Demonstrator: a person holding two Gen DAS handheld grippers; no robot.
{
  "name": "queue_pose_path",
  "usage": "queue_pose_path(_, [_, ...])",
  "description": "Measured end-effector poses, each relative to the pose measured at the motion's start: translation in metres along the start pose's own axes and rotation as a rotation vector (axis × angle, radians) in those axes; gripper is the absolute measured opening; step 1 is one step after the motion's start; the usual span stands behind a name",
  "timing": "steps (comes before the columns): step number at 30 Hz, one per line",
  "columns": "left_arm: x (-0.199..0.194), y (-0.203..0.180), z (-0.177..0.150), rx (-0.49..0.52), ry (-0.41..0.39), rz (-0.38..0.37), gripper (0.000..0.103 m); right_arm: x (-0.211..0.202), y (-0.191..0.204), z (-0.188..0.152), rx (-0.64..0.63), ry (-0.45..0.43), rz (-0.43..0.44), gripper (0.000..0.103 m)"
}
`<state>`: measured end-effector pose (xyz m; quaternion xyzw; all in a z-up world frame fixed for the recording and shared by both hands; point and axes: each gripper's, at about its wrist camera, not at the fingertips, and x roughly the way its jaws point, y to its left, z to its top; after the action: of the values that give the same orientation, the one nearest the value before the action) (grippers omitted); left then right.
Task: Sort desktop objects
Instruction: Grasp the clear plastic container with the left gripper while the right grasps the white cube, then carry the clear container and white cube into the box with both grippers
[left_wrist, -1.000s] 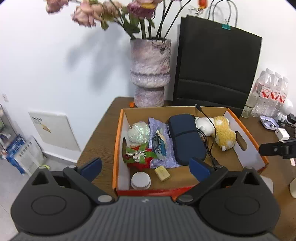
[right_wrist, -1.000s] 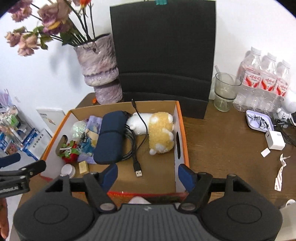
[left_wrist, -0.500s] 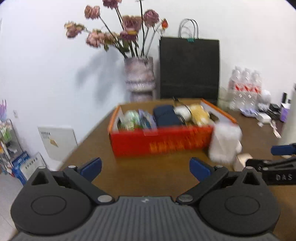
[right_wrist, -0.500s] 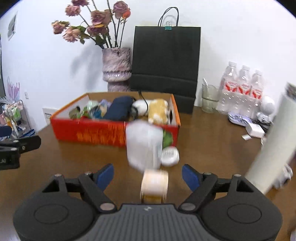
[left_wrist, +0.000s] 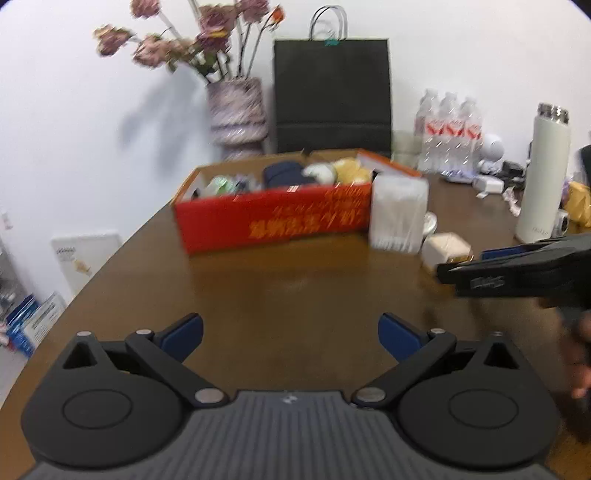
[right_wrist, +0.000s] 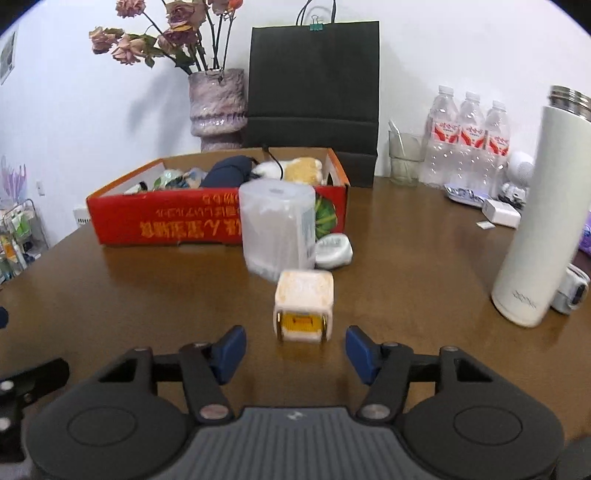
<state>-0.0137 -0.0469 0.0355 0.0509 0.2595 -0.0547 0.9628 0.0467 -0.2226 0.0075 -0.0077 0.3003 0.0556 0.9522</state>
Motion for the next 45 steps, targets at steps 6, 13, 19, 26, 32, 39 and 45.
queue_pose_path(6, [0.036,-0.016,0.033,0.023,-0.058,-0.072,0.103,0.034,-0.006,0.013,0.001,0.022,-0.030,0.038])
queue_pose_path(13, [0.100,-0.064,0.073,0.076,-0.094,-0.195,0.103,0.032,-0.055,0.009,0.143,-0.016,-0.075,0.038])
queue_pose_path(19, [0.138,-0.077,0.090,0.011,-0.082,-0.268,0.093,0.032,-0.074,0.007,0.178,-0.021,-0.069,0.038])
queue_pose_path(26, [0.121,-0.073,0.076,-0.035,-0.068,-0.217,0.066,0.033,-0.065,0.008,0.132,-0.013,-0.081,0.038])
queue_pose_path(32, [0.064,-0.042,0.054,-0.124,-0.088,-0.126,0.066,0.028,-0.055,0.007,0.101,-0.012,-0.058,0.038])
queue_pose_path(39, [0.029,0.015,0.052,-0.181,-0.100,0.005,0.066,0.008,-0.028,0.008,0.033,-0.098,0.062,0.038])
queue_pose_path(45, [0.035,0.055,0.107,-0.247,-0.192,0.001,0.066,-0.012,-0.004,0.052,0.020,-0.172,0.132,0.038])
